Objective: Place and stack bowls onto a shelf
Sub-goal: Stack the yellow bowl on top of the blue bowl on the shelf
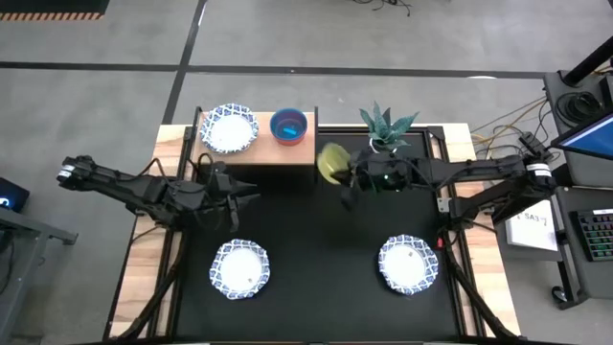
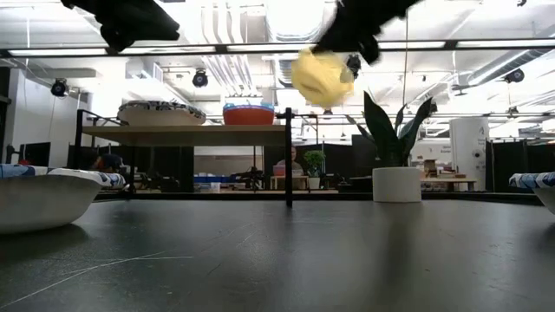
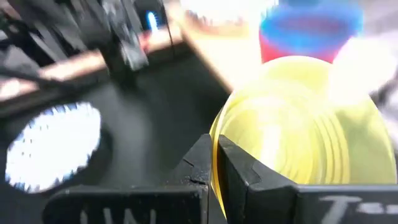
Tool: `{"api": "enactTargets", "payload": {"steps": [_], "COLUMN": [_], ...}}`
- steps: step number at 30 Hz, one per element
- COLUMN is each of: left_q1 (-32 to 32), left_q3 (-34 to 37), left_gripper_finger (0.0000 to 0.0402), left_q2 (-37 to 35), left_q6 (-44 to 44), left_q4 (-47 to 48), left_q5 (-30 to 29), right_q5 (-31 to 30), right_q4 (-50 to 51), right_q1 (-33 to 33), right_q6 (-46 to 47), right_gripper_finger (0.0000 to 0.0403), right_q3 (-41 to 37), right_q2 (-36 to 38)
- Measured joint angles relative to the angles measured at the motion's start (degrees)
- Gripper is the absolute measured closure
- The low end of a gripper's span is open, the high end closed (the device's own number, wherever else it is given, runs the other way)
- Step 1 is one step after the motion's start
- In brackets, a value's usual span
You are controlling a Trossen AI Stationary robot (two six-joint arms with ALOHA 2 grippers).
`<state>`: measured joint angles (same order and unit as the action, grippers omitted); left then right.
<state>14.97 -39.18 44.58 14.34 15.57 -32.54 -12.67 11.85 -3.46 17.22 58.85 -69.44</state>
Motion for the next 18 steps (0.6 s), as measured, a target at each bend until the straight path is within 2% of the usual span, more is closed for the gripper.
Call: {"api": "enactTargets", "payload": {"steps": [5,10,18], "left_q1": [0.0,0.0,0.5], "left_q3": [0.0,0.0,0.0], "left_gripper_finger": [0.0287,0.0287,0.0287], "left_q2": [-0.1,-0.1,-1.3], "left_q6": [-1.2,-1.9,-1.6], "left_q4": [0.0,0.1,1.7], "left_q5": [0.0,0.0,0.0], "right_q5": [-0.9,-0.9,-1.2], "right_q4": [-10.0,-16.9,-16.6], "right_q1": [-1.9,-5.3,-8.3], "right_q6": [-10.5,-18.3,-26.0], "right_gripper_finger": [0.0394,0.0394,0.0394], "right_q3": [5.6,12.3,28.2], "right_q2": [-5.0,-14.7,-28.1]}}
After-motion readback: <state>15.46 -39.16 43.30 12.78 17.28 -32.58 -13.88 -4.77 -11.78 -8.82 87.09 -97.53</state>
